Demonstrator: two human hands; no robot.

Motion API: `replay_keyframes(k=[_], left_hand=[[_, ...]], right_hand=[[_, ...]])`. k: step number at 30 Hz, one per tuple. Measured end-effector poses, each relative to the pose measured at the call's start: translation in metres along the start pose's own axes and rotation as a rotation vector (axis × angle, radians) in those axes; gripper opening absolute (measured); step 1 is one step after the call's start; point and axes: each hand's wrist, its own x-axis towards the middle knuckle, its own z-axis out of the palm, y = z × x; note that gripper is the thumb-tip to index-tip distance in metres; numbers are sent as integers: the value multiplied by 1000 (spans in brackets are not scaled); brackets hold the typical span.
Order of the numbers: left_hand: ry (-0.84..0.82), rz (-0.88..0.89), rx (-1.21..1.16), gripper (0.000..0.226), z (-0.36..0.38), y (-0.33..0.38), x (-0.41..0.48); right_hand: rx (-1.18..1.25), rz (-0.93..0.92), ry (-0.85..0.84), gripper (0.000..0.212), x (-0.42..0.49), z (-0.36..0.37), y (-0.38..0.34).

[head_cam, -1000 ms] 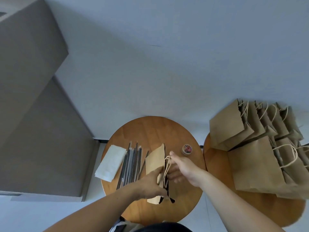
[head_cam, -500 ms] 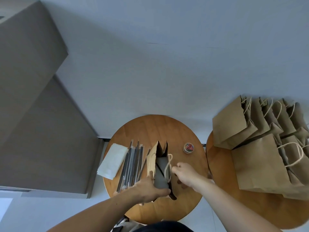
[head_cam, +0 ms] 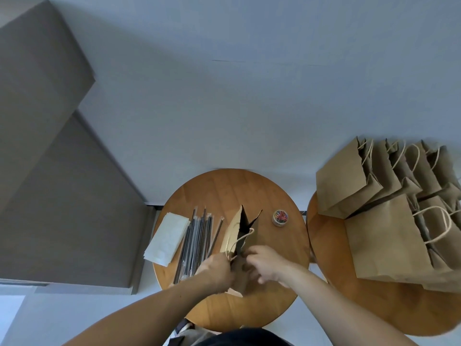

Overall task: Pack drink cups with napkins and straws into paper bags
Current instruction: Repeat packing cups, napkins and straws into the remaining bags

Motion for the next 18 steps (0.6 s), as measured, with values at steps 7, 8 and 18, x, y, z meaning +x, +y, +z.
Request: replay_keyframes(k=[7,8,18], left_hand=[[62,44,200,19,-33,-16,10],[60,51,241,16,-34,-16,11],[176,185,398,31,-23,-9,16]], right_hand=[[-813,-665,710,62,8,-43,8],[-881,-680,647,70,9,-46,7],[-856,-722,300,17,18,-48,10]])
